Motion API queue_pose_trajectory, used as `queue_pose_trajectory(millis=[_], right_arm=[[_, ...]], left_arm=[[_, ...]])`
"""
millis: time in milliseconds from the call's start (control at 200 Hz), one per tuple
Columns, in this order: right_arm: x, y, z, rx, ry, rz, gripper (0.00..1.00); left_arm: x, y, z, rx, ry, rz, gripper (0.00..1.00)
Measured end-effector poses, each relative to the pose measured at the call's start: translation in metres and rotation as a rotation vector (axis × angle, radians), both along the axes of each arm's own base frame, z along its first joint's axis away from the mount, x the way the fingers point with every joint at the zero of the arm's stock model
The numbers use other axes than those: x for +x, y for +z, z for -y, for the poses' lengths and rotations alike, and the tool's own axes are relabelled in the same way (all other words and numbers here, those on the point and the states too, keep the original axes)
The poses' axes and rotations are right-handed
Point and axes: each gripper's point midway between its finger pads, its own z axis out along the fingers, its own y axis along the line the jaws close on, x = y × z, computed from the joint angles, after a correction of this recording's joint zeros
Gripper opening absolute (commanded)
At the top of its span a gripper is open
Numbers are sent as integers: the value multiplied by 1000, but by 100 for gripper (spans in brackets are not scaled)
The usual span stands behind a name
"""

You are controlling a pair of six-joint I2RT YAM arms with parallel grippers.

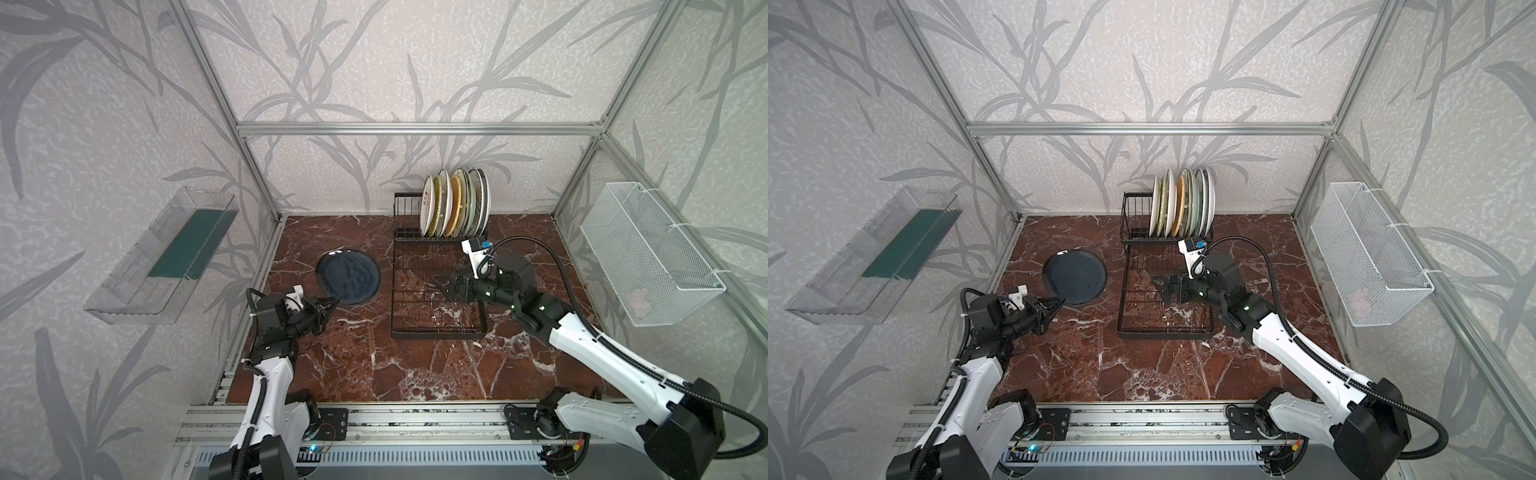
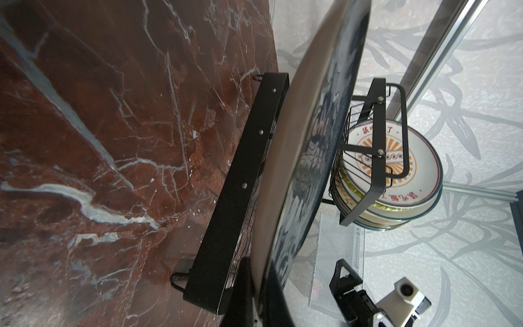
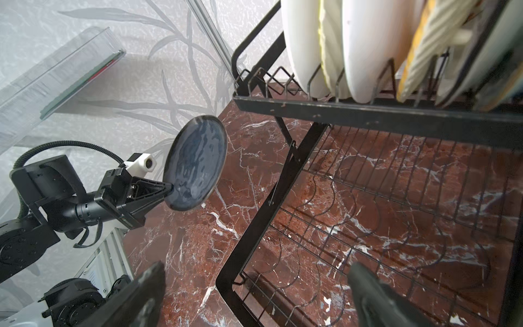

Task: Load plates into a dish rack
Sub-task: Pick up the plate from the top-left of the table, then place the plate on the dish rack.

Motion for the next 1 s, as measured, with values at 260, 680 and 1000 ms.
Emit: queue_pose_trajectory(millis=[260, 680, 1000], right_arm=[[-2, 2, -9, -26, 63, -23, 99], [-7, -19, -15, -24, 117, -136, 93], [-8, -33, -22, -4, 134, -224, 75]], left_arm=[[-25, 2, 56, 8, -230, 18, 0], [-42, 21, 105, -18, -412, 102, 0], [-50, 23, 126, -19, -483, 121, 0]])
